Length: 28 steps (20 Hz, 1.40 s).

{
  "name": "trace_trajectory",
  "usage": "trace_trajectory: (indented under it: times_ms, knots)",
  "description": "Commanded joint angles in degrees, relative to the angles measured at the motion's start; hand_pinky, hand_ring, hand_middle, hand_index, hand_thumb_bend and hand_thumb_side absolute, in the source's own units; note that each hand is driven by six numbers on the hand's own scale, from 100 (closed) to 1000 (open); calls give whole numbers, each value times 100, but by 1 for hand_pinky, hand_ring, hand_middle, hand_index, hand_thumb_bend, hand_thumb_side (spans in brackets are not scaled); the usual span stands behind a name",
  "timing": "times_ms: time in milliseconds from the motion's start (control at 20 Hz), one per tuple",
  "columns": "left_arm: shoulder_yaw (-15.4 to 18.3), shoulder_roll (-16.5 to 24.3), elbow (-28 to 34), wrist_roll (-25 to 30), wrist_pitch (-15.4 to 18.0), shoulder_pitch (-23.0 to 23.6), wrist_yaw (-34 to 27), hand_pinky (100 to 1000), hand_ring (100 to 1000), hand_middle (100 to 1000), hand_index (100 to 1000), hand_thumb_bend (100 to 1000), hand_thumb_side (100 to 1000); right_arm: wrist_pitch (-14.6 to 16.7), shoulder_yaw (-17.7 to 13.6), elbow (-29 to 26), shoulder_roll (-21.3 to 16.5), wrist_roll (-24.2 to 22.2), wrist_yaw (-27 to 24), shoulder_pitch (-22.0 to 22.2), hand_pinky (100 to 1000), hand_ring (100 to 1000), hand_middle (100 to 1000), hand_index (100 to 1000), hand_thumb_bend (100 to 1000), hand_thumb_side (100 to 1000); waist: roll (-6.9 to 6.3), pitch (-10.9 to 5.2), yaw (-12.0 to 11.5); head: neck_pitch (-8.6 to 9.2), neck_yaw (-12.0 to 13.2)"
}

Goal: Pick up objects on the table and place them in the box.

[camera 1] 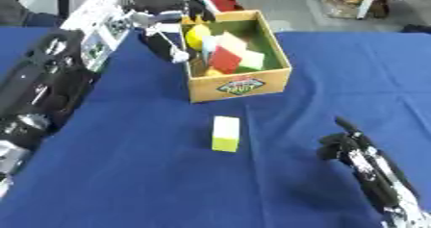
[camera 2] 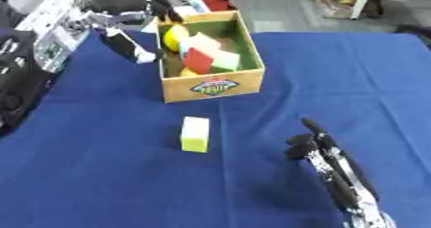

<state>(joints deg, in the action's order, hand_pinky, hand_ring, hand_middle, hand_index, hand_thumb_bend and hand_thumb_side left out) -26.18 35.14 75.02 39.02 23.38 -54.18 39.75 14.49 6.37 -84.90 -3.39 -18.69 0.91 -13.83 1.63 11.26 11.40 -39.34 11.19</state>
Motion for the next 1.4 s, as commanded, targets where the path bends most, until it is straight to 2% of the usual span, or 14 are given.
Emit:
trace_trajectory:
  times_ms: [50, 150, 300, 450, 650, 900, 1200, 1300, 1400]
  knots:
    - [-321, -106, 136, 494, -80, -43, -151, 839, 794, 828, 948, 334, 506, 8, -37, -136, -88, 6, -5, -52, 650, 653, 664, 1000, 100, 735, -48, -193, 12, -39, 0]
    - [-400, -332, 54, 493, -106, -19, -19, 845, 799, 834, 953, 333, 499, 13, -35, -134, -78, 1, -9, -53, 650, 653, 664, 1000, 100, 732, -30, -204, 19, -42, 8]
    - [-498, -613, -119, 420, -91, 18, 119, 851, 805, 840, 959, 306, 607, 18, -29, -131, -64, -12, -13, -56, 650, 653, 664, 1000, 100, 731, -13, -210, 39, -35, 21]
    - [-573, -786, -237, 504, -15, 36, 123, 849, 803, 838, 959, 309, 653, 21, -29, -129, -57, -17, -16, -58, 650, 653, 664, 1000, 100, 731, -6, -210, 54, -28, 26]
    - [-670, -835, -284, 766, 94, 86, 77, 844, 798, 833, 958, 323, 719, 18, -29, -128, -57, -17, -17, -57, 649, 653, 664, 1000, 100, 734, -10, -205, 65, -29, 26]
    - [-751, -724, -190, 1196, 211, 159, 16, 838, 791, 829, 954, 387, 778, 16, -28, -131, -60, -18, -13, -57, 650, 653, 664, 1000, 100, 734, -23, -202, 49, -25, 29]
    - [-768, -543, -140, 1293, 367, 321, 189, 783, 736, 782, 925, 394, 515, 12, -34, -129, -65, -9, -7, -51, 650, 653, 664, 1000, 100, 734, -25, -208, 19, -22, 23]
    - [-710, -531, -179, 1239, 348, 370, 227, 712, 639, 678, 847, 329, 318, 11, -33, -128, -63, -10, -5, -51, 649, 653, 664, 1000, 100, 734, -19, -210, 14, -22, 22]
    - [-607, -534, -255, 951, 212, 403, 207, 657, 565, 580, 770, 234, 303, 9, -38, -126, -62, -3, -5, -49, 649, 653, 664, 1000, 100, 732, -10, -215, 7, -19, 21]
